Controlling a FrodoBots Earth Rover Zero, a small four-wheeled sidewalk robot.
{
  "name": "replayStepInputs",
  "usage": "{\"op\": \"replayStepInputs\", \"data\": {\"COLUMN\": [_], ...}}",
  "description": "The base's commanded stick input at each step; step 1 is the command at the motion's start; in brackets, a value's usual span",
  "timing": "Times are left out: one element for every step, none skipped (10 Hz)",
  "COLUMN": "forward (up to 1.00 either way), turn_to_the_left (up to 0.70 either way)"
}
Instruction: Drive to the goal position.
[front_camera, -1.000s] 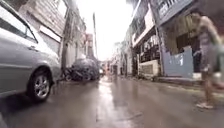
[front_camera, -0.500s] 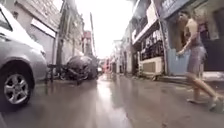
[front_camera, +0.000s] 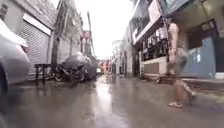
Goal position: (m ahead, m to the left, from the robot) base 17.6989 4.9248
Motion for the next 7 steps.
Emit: {"op": "replayStepInputs", "data": {"forward": [0.99, 0.99, 0.99, 0.99, 0.99, 0.99, 0.99], "turn_to_the_left": [0.19, 0.02, 0.0, 0.0, 0.0, 0.0, 0.31]}}
